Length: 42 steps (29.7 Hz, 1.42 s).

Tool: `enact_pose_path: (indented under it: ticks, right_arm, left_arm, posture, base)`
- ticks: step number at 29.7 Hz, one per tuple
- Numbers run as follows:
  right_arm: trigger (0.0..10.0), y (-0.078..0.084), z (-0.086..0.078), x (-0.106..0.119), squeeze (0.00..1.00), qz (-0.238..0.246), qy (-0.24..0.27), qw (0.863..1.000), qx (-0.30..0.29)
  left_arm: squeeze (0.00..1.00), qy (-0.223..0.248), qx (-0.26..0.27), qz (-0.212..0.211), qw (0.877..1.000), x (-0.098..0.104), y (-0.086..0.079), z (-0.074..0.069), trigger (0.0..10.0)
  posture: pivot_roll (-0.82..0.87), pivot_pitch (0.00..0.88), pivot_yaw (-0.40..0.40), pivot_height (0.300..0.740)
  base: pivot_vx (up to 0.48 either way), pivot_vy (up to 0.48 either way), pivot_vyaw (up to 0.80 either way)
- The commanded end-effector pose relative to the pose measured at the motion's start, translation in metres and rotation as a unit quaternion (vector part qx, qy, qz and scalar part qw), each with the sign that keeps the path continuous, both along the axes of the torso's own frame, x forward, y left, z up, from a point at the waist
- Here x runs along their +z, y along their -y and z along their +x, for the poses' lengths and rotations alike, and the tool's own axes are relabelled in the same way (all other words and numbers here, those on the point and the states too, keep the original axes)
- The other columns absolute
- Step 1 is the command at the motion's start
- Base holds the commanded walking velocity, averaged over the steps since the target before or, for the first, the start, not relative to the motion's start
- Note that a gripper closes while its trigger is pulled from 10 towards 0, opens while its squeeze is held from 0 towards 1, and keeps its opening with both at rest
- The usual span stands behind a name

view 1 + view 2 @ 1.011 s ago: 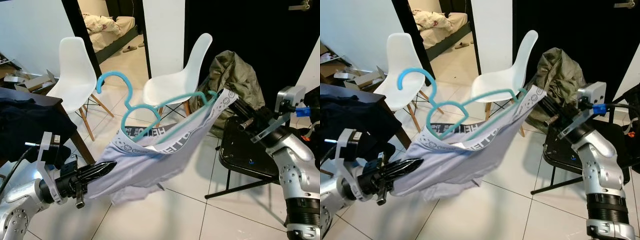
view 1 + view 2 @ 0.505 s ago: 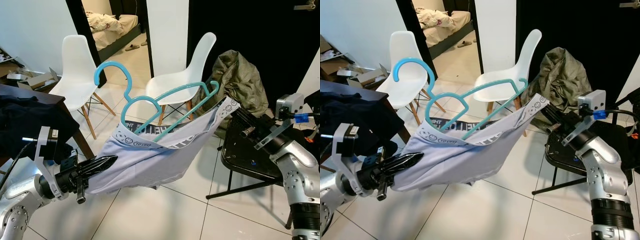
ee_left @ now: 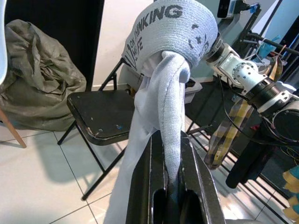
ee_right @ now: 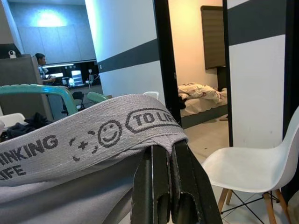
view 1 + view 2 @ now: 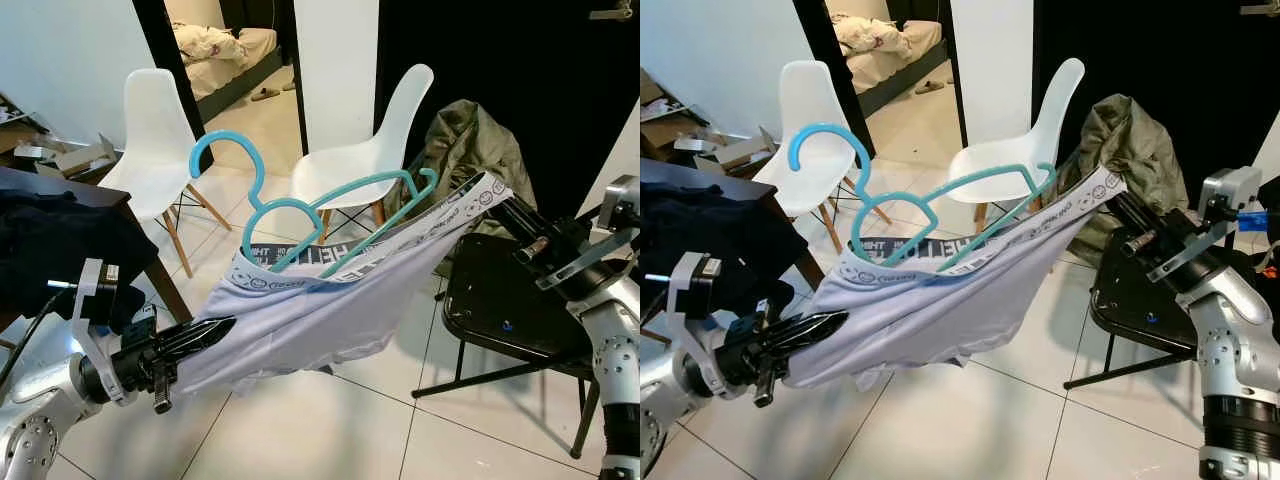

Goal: Hang hanger

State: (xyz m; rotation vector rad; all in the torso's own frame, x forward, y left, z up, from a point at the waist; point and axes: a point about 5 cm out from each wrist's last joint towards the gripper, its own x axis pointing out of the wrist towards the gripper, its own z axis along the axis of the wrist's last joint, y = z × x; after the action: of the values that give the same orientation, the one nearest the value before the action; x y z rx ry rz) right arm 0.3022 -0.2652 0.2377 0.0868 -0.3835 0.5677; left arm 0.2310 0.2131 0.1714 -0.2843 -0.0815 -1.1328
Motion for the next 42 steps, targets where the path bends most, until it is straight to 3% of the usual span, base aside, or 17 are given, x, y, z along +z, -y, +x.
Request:
enact_pose_path:
  ticks: [1,16,29,31,35,37,38,39,40,42]
  right_arm:
    - [0.0,0.002,-0.001,0.011,0.00,0.003,0.021,1.000,-0.002]
    - [0.0,-0.009,0.001,0.014,0.00,-0.010,0.022,0.999,0.021]
    - [0.0,-0.020,-0.001,0.034,0.00,-0.031,0.049,0.996,0.065]
    - [0.0,-0.031,-0.002,0.039,0.00,-0.047,0.055,0.993,0.090]
    - [0.0,-0.036,-0.002,0.040,0.00,-0.053,0.057,0.992,0.098]
    - [0.0,-0.050,-0.004,0.042,0.00,-0.064,0.060,0.988,0.125]
    - [0.0,-0.065,-0.005,0.037,0.00,-0.080,0.054,0.984,0.147]
    - [0.0,-0.065,-0.005,0.037,0.00,-0.080,0.054,0.984,0.147]
    - [0.0,-0.082,-0.008,0.029,0.00,-0.098,0.043,0.979,0.174]
    - [0.0,-0.082,-0.008,0.029,0.00,-0.098,0.043,0.979,0.174]
  left_arm:
    - [0.00,-0.005,-0.006,0.008,1.000,-0.001,0.000,-0.002,10.0]
    - [0.00,-0.021,-0.038,0.002,0.999,-0.007,0.011,-0.010,10.0]
    - [0.00,-0.024,-0.045,0.007,0.999,-0.007,0.011,-0.011,10.0]
    - [0.00,-0.027,-0.049,0.009,0.998,-0.008,0.012,-0.012,10.0]
    - [0.00,-0.028,-0.050,0.010,0.998,-0.008,0.012,-0.012,10.0]
    - [0.00,-0.029,-0.052,0.013,0.998,-0.008,0.012,-0.012,10.0]
    - [0.00,-0.029,-0.052,0.015,0.998,-0.009,0.012,-0.012,10.0]
    - [0.00,-0.029,-0.052,0.015,0.998,-0.009,0.012,-0.012,10.0]
    - [0.00,-0.030,-0.053,0.016,0.998,-0.010,0.013,-0.011,10.0]
    - [0.00,-0.030,-0.053,0.016,0.998,-0.010,0.013,-0.011,10.0]
  posture:
    - [0.01,0.073,0.079,0.740]
    - [0.01,0.073,0.078,0.740]
    - [0.01,0.070,0.080,0.740]
    - [0.01,0.072,0.081,0.740]
    - [0.01,0.072,0.081,0.740]
    - [0.01,0.075,0.081,0.740]
    - [0.00,0.074,0.081,0.740]
    - [0.00,0.074,0.081,0.740]
    - [0.00,0.076,0.081,0.740]
    - [0.00,0.076,0.081,0.740]
  base:
    - [0.000,0.000,0.00]
    - [0.000,0.000,0.00]
    - [0.000,0.000,0.00]
    - [0.000,0.000,0.00]
    - [0.000,0.000,0.00]
    - [0.000,0.000,0.00]
    - [0.000,0.000,0.00]
    - [0.000,0.000,0.00]
    - [0.000,0.000,0.00]
    - [0.000,0.000,0.00]
